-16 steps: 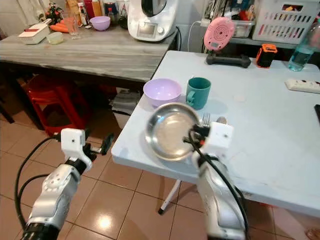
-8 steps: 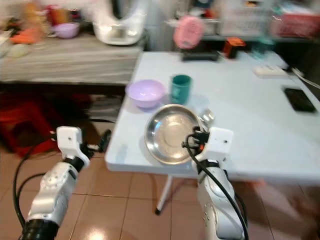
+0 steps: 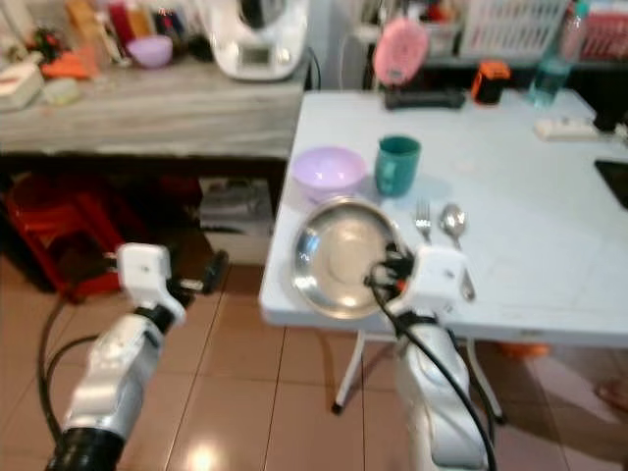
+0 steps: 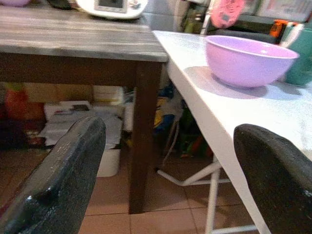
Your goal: Setting the table
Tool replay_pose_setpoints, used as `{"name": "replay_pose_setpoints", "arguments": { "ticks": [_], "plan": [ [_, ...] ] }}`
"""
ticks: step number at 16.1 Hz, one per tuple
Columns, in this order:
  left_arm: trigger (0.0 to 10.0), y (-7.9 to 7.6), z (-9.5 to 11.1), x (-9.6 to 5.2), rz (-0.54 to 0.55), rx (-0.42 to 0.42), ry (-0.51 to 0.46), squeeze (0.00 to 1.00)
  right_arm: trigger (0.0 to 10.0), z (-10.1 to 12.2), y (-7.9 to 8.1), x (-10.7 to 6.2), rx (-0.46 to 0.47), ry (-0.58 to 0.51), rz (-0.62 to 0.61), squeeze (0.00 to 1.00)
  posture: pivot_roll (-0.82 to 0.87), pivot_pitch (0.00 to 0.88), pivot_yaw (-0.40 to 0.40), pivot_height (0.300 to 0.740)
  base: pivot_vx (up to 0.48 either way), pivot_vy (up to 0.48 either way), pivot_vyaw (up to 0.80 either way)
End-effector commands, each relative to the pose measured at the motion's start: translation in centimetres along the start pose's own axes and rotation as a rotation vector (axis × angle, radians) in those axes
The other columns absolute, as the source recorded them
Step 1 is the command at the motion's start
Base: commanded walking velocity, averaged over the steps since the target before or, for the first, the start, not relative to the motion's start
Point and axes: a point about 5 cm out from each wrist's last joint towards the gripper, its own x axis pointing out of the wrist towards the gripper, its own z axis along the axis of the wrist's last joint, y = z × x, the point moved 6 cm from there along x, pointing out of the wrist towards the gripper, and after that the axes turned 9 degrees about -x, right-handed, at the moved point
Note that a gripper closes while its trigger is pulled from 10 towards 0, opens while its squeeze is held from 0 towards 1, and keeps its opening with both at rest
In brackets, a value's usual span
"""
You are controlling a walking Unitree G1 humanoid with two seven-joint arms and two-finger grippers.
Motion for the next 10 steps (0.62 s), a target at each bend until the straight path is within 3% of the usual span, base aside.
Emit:
{"name": "replay_pose_setpoints", "arguments": {
  "ticks": [1,10],
  "plan": [
    [10.0,0.79,0.70,-0.06,0.015,0.016,-0.014,0.00,10.0,0.80,0.86,0.06,0.015,-0.031,0.025,0.00,-0.02,0.000,0.049,0.740,0.000,0.386,0.00],
    [10.0,0.80,1.17,0.27,0.013,0.024,-0.025,0.00,10.0,1.05,0.77,0.00,0.011,-0.044,0.021,0.00,-0.02,0.000,0.053,0.740,0.000,0.387,0.00]
  ]
}}
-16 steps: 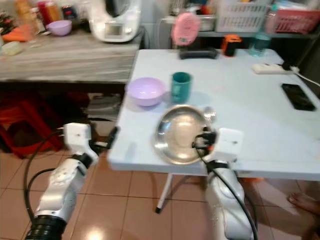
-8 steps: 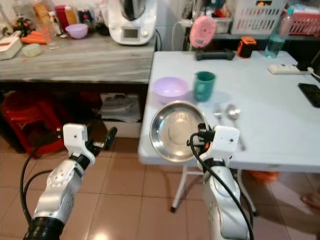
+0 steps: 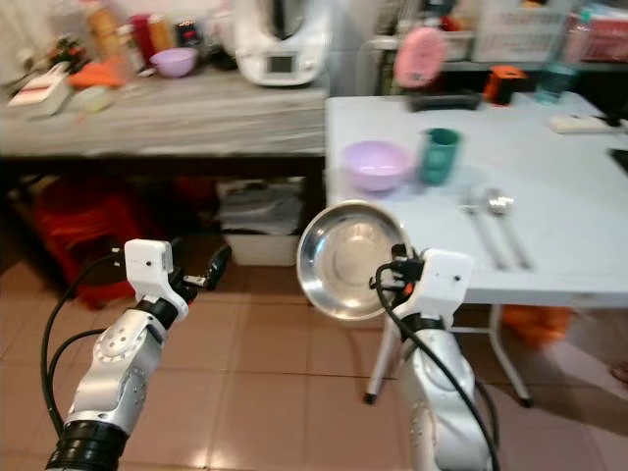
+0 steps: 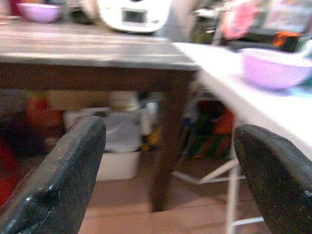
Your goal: Setting the table
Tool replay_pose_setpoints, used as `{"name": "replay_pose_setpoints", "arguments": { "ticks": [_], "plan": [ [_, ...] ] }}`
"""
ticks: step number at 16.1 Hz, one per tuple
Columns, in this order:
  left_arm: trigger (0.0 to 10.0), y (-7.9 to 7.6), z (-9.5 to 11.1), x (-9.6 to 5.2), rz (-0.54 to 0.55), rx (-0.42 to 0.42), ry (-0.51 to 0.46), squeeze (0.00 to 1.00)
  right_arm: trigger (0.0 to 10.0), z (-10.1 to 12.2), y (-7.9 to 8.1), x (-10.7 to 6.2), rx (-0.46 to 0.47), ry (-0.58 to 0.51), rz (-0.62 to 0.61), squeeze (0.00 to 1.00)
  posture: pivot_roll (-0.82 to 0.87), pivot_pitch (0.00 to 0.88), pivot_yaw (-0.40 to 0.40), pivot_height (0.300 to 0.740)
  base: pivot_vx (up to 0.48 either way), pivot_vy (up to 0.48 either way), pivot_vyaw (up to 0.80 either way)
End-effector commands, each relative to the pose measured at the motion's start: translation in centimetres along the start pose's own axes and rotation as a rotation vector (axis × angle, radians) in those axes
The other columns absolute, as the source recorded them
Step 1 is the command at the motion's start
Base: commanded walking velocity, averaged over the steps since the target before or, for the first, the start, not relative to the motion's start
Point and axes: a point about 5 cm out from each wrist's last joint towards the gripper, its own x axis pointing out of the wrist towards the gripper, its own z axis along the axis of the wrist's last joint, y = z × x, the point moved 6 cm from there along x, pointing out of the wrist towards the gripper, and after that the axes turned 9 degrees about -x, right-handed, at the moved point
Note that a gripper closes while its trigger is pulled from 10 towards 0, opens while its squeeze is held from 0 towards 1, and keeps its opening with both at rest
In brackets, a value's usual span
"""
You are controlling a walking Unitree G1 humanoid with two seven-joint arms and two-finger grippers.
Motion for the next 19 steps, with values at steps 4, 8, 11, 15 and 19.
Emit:
{"name": "replay_pose_setpoints", "arguments": {
  "ticks": [4,8,11,15,19],
  "plan": [
    [10.0,0.33,0.39,0.08,0.004,0.012,-0.008,0.00,10.0,1.12,0.46,0.18,-0.002,-0.041,0.017,0.00,-0.02,0.000,0.056,0.740,0.000,0.398,0.00],
    [10.0,0.34,0.38,0.14,0.004,0.014,-0.007,0.00,10.0,1.17,0.62,0.10,-0.002,-0.045,0.020,0.00,-0.02,0.000,0.056,0.740,0.000,0.398,0.00],
    [10.0,0.46,0.45,0.20,0.008,0.019,-0.009,0.00,10.0,1.11,0.54,0.04,-0.003,-0.043,0.021,0.00,-0.02,0.000,0.056,0.740,0.000,0.396,0.00],
    [10.0,0.50,0.43,0.24,0.008,0.021,-0.007,0.00,10.0,1.10,0.62,0.03,-0.005,-0.045,0.022,0.00,-0.02,0.000,0.057,0.740,0.000,0.397,0.00],
    [10.0,0.45,0.46,0.29,0.005,0.025,-0.006,0.00,10.0,1.09,0.66,0.01,-0.006,-0.046,0.026,0.00,-0.02,0.000,0.057,0.740,0.000,0.412,0.00]
  ]
}}
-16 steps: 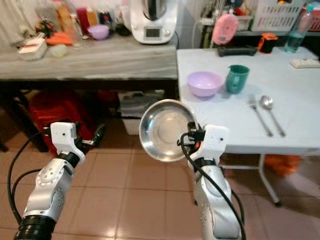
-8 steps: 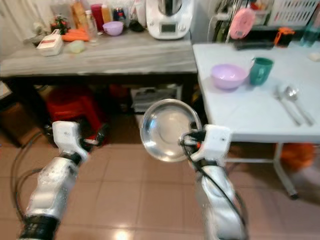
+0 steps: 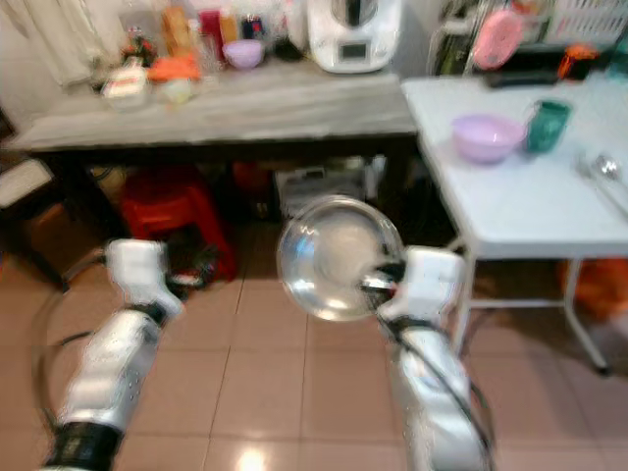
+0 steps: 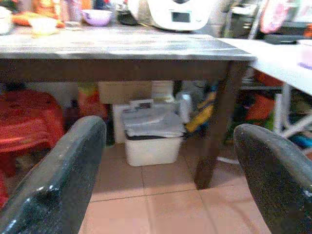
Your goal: Setting the table
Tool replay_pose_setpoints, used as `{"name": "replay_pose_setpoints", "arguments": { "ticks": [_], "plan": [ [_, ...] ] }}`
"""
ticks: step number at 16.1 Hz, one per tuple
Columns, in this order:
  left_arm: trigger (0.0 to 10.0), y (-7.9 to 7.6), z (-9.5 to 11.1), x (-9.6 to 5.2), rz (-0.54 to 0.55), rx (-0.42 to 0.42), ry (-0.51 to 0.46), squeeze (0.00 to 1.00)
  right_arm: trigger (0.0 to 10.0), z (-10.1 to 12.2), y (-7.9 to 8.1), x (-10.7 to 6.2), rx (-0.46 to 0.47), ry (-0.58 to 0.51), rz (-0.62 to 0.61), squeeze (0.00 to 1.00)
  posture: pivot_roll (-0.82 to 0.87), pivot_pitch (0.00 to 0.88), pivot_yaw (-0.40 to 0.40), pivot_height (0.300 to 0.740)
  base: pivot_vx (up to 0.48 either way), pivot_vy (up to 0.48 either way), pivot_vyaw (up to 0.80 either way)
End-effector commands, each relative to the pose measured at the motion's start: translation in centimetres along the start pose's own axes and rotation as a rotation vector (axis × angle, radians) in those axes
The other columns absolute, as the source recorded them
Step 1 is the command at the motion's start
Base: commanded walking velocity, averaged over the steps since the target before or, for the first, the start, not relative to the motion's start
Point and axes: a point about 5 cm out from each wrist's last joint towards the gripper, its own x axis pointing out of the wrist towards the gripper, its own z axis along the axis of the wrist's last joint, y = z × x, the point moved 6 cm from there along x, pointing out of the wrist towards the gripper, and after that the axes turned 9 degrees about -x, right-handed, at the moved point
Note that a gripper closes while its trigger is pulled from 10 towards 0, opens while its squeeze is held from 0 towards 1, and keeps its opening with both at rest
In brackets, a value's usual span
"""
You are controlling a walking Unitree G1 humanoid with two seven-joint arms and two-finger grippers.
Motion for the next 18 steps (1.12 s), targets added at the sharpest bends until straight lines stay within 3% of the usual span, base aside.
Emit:
{"name": "replay_pose_setpoints", "arguments": {
  "ticks": [1,3,11,18],
  "plan": [
    [10.0,1.1,0.9,0.0,0.021,0.032,-0.013,0.00,10.0,1.1,1.0,0.2,0.021,-0.040,0.028,0.00,-0.02,0.000,0.057,0.740,0.000,0.416,0.00],
    [10.0,1.2,0.9,-0.1,0.028,0.036,-0.013,0.00,10.0,1.1,1.0,0.2,0.021,-0.041,0.030,0.00,-0.02,0.000,0.057,0.740,0.000,0.388,0.00],
    [10.0,1.1,2.0,0.0,0.015,0.063,-0.056,0.00,10.0,1.5,1.2,0.5,0.012,-0.058,0.045,0.00,-0.01,0.000,0.054,0.740,0.000,0.000,0.00],
    [10.0,0.9,1.9,0.0,0.007,0.071,-0.059,0.00,10.0,1.8,1.1,0.4,0.013,-0.071,0.044,0.00,-0.02,0.000,0.056,0.740,0.292,0.000,0.45]
  ]
}}
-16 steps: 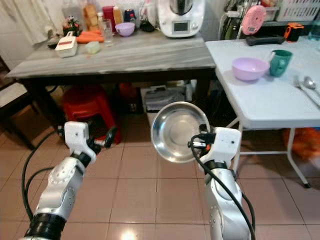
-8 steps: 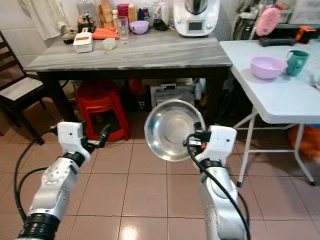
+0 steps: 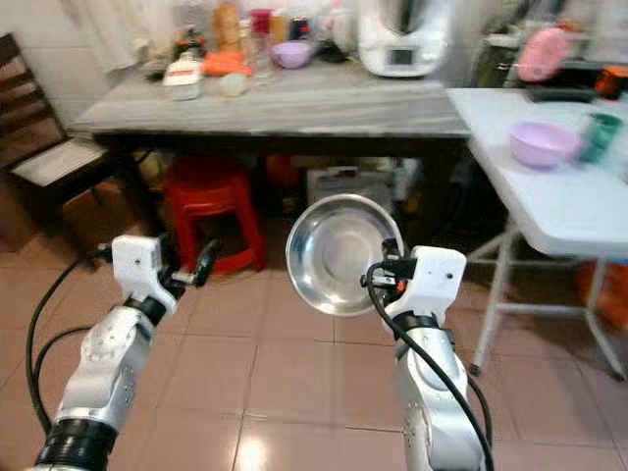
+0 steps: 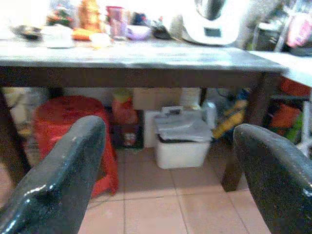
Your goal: Setting the table
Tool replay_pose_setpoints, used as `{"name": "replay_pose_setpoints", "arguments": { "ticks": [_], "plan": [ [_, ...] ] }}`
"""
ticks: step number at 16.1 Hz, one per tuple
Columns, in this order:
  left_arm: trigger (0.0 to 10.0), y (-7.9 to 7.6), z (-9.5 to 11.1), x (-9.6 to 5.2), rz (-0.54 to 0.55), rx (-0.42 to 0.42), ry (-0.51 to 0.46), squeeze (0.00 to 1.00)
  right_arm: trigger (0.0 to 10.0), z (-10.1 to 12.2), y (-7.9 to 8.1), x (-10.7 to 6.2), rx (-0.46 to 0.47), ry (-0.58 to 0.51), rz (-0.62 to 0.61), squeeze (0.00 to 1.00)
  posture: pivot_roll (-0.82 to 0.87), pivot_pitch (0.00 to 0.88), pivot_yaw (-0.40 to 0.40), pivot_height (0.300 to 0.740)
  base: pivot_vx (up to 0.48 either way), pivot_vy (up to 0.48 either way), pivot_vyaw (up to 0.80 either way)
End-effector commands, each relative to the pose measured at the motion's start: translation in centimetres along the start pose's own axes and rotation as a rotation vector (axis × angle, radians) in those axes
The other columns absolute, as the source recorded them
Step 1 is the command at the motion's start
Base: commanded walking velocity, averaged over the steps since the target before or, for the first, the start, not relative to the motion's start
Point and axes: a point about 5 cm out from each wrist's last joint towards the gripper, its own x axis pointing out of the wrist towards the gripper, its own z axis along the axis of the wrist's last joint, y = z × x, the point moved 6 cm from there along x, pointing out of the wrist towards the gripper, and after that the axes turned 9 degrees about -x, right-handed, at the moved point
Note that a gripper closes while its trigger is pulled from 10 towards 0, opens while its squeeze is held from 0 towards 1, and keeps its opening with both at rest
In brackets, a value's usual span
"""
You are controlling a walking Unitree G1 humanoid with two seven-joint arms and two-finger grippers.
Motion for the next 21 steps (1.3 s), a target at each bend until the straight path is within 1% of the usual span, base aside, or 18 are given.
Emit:
{"name": "replay_pose_setpoints", "arguments": {
  "ticks": [1,6,9,12,18,21],
  "plan": [
    [10.0,0.2,0.2,-0.1,0.006,0.008,-0.007,0.00,10.0,1.0,0.5,0.3,0.002,-0.036,0.018,0.00,-0.02,0.000,0.055,0.740,0.334,0.000,0.00],
    [10.0,0.0,0.1,0.0,0.000,-0.002,-0.010,0.00,10.0,1.1,0.3,0.3,-0.001,-0.037,0.018,0.00,-0.02,0.000,0.048,0.740,0.332,0.000,0.00],
    [10.0,-0.2,0.0,-0.1,-0.003,-0.022,-0.010,0.00,10.0,1.2,0.4,0.5,-0.001,-0.039,0.023,0.00,-0.02,0.000,0.044,0.740,0.000,0.000,0.00],
    [10.0,-0.5,0.0,-0.2,-0.021,-0.016,-0.016,0.00,10.0,1.3,0.3,0.6,-0.003,-0.044,0.022,0.00,-0.02,0.000,0.041,0.740,0.000,0.000,0.00],
    [10.0,-1.2,0.0,-0.2,-0.050,-0.026,-0.017,0.00,10.0,1.5,-0.1,0.6,0.001,-0.047,0.006,0.00,-0.03,0.000,0.043,0.740,0.339,0.000,0.00],
    [10.0,-1.3,-0.1,-0.1,-0.059,-0.028,-0.012,0.00,10.0,1.5,0.0,0.5,0.006,-0.047,0.001,0.00,-0.03,0.000,0.049,0.740,0.372,0.000,-0.69]
  ]
}}
